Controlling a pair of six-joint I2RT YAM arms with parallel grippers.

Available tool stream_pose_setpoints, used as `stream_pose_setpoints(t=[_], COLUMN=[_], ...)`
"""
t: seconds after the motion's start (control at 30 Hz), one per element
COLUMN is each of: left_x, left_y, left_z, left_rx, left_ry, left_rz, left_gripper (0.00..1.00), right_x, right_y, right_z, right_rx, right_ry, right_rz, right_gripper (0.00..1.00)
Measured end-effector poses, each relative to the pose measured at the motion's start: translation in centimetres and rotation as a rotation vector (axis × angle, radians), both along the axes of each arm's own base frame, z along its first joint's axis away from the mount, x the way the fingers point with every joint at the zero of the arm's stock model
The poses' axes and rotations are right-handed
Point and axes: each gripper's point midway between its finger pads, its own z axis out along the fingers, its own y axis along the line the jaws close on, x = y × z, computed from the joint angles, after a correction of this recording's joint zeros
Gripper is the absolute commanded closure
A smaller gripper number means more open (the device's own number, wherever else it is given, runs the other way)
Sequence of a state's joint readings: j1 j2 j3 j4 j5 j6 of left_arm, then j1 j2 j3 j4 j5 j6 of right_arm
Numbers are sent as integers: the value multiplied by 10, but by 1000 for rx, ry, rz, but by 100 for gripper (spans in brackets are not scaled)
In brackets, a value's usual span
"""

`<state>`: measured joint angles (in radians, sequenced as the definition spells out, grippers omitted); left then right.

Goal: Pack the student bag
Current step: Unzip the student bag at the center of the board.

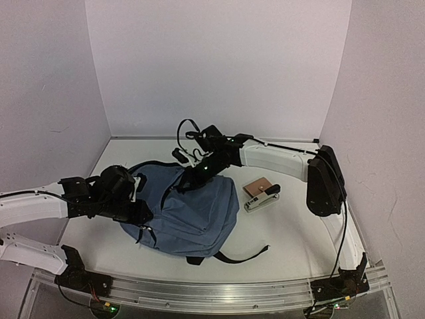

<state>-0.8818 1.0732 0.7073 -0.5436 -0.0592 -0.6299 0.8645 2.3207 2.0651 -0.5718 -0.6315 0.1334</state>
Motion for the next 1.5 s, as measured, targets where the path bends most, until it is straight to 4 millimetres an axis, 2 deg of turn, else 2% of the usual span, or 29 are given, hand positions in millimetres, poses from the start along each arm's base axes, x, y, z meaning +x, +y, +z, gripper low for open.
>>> stream_pose_setpoints(t=[0.1,0.23,0.3,0.4,0.47,0.57,0.67,0.77,0.97,1.2,1.37,1.5], left_x=[-6,2,8,18,24,32,38,37,40,34,34,29], left_y=[4,-11,-20,-27,-28,-30,-34,-36,-38,-36,-41,-51], left_z=[0,14,18,18,14,9,2,-3,3,-2,-2,-2], left_rx=[27,21,23,31,50,87,109,117,94,86,64,59], left_ry=[19,11,6,-7,-15,-19,-5,5,-9,5,-9,-24], left_rz=[-21,-52,-63,-57,-43,-28,-17,-21,-14,-9,4,-11], left_gripper=[48,38,35,36,42,67,85,96,100,100,100,100], right_x=[-2,-4,-5,-5,-5,-5,-4,3,39,104,115,125], right_y=[-6,-7,-6,-6,-6,-6,-6,-6,-11,-28,-27,-22], right_z=[-13,-16,-16,-15,-15,-15,-14,-8,9,-16,-31,-28], right_rx=[-21,-24,-20,-18,-17,-17,-18,-10,18,-36,-72,-79], right_ry=[32,52,54,58,60,60,55,39,-20,-120,-158,-210], right_rz=[-5,-7,-8,-10,-10,-11,-14,-26,-80,-187,-186,-201], right_gripper=[100,100,100,100,100,100,100,100,100,100,100,100])
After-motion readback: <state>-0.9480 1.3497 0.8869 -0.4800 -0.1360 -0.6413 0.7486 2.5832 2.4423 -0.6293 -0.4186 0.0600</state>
